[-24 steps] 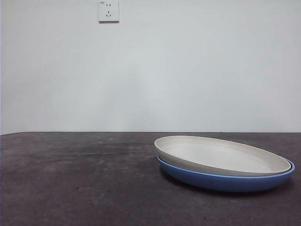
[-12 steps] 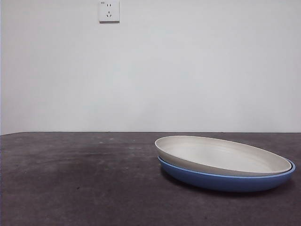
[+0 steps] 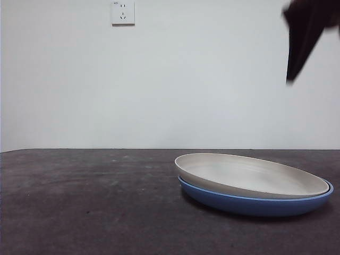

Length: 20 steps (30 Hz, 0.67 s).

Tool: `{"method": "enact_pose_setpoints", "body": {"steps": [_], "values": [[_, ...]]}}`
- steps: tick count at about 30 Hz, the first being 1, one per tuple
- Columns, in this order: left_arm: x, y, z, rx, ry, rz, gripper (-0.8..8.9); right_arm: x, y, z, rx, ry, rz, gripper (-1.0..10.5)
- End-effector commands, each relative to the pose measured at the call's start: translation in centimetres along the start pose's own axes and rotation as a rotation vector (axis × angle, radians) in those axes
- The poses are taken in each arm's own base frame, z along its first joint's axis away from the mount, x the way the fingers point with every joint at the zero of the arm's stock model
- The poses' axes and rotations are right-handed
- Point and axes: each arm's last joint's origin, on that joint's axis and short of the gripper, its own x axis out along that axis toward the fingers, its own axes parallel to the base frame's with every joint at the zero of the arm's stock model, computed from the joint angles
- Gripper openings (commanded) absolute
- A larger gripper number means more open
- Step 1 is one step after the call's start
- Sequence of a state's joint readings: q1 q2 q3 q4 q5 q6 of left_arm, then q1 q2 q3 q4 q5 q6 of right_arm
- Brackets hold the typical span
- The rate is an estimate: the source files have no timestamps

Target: Pick up the white plate, put it on the blue plate, put it on desk

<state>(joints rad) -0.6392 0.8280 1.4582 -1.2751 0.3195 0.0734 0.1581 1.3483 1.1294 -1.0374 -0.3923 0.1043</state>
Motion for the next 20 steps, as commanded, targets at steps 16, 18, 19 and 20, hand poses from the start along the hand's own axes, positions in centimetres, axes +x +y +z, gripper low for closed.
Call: {"method": "enact_pose_setpoints", "body": {"steps": [16,18,19,20], "values": [[-0.2,-0.1,0.2,0.030,-0.016,-0.008,6.39,8.4,-4.3,4.0,0.037,0.082,0.016,6.5],[-0.2,-0.1,0.2,0.030,-0.016,-0.008,6.39,9.0,-4.4,4.1,0.039,0.093,0.041,6.5],[-0.2,-0.1,0.2,0.030,-0.015,-0.008,6.39,9.3,-4.5,4.2,0.043,0.100,0.056,6.3],[-0.2,-0.1,0.2,0.030,-0.014,-0.008,6.39,9.5,-4.7,4.2,0.047,0.106,0.066,6.1]]}}
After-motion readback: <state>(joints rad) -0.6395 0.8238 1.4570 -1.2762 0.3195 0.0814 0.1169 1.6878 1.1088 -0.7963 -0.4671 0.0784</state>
